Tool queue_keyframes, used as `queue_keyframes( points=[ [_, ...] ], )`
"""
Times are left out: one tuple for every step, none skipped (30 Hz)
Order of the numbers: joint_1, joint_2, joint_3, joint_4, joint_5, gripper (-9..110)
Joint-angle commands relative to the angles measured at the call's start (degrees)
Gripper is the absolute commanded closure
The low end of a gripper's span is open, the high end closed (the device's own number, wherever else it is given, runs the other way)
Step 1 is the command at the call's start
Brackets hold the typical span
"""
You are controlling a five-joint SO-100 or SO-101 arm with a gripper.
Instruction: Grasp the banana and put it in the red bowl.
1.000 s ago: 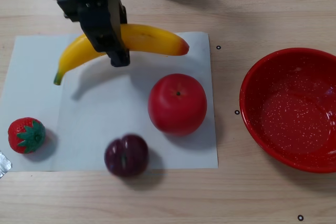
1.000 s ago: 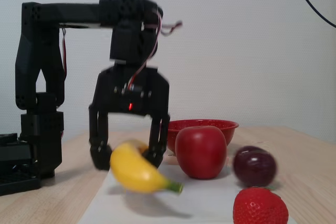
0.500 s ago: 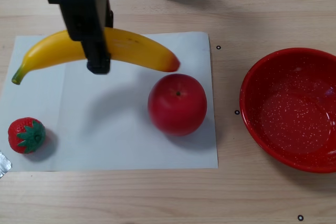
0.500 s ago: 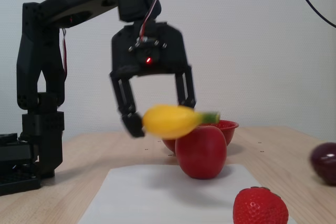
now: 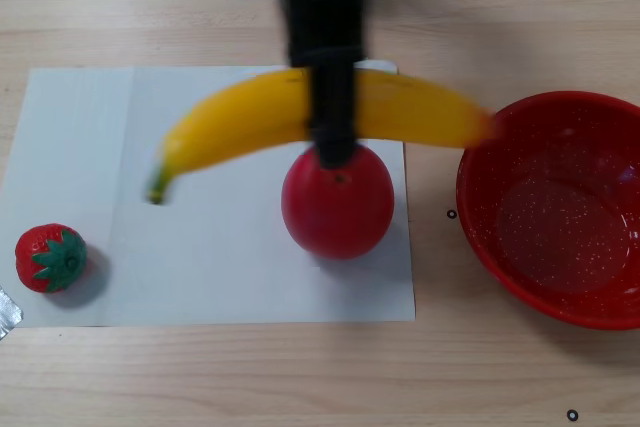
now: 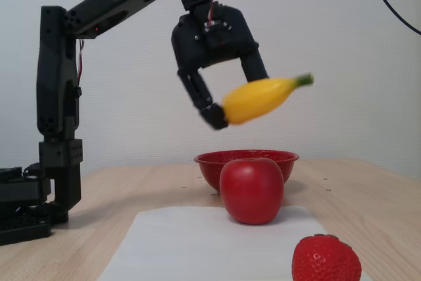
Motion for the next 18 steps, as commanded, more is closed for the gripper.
queue_keyframes(
  points=[
    [4.0, 9.9, -8.1, 1.1, -2.6, 101],
    [6.2, 9.8, -8.7, 1.1, -3.6, 101],
    [8.2, 9.6, -9.1, 1.1, -4.4, 101],
    [10.2, 9.3, -9.6, 1.1, -5.3, 101],
    [12.0, 9.1, -10.0, 1.1, -6.1, 101],
    [14.0, 8.8, -10.5, 1.1, -6.8, 101],
    [15.6, 8.4, -11.1, 1.1, -7.6, 101],
    [17.1, 8.0, -11.7, 1.1, -8.3, 101],
    [18.6, 7.6, -12.4, 1.0, -9.0, 101],
    [20.0, 7.0, -13.0, 1.0, -9.6, 101],
    [21.4, 6.4, -13.6, 1.0, -10.2, 101],
    [22.6, 5.9, -14.1, 0.6, -10.8, 101],
    [23.7, 5.4, -14.5, 0.4, -11.2, 101],
    [24.7, 4.8, -14.7, -0.3, -11.8, 101],
    [25.6, 4.4, -14.8, -1.1, -12.4, 101],
    [26.4, 3.9, -14.8, -2.1, -12.8, 101],
    [27.1, 3.5, -14.3, -3.6, -13.4, 101],
    [27.7, 3.2, -13.4, -5.3, -13.6, 101]
  ],
)
